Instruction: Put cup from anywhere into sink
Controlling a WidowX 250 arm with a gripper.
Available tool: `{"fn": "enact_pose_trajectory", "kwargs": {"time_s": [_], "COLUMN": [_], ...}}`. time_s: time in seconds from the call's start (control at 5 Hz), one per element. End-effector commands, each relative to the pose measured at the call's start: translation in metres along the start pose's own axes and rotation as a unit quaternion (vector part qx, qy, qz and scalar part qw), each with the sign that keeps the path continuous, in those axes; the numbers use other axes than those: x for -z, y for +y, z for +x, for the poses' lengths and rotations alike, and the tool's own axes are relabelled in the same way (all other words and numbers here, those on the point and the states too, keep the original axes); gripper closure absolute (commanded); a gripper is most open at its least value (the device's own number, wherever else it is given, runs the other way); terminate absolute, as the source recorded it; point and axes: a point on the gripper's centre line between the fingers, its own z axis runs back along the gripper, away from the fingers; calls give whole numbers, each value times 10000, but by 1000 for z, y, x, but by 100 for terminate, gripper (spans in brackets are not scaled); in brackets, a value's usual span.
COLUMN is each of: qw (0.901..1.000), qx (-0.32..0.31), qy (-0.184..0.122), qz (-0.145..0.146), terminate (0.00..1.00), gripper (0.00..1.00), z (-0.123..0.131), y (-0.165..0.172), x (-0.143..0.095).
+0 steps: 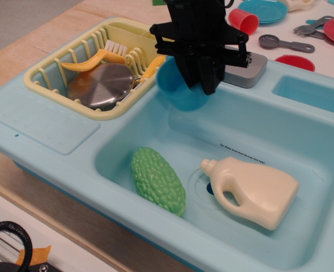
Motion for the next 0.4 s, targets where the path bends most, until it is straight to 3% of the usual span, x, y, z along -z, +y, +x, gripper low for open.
{"fn": "enact_pose_trajectory", "kwargs": {"time_s": [0.0, 0.2], "qw": [9998, 9998], "qx": [75, 75], "qy": [-205, -205], "qz": [-10, -10], "terminate": [0, 100], "gripper": [0, 0], "z": [4, 4], "y": [-4, -4], "x": [-11, -11]}}
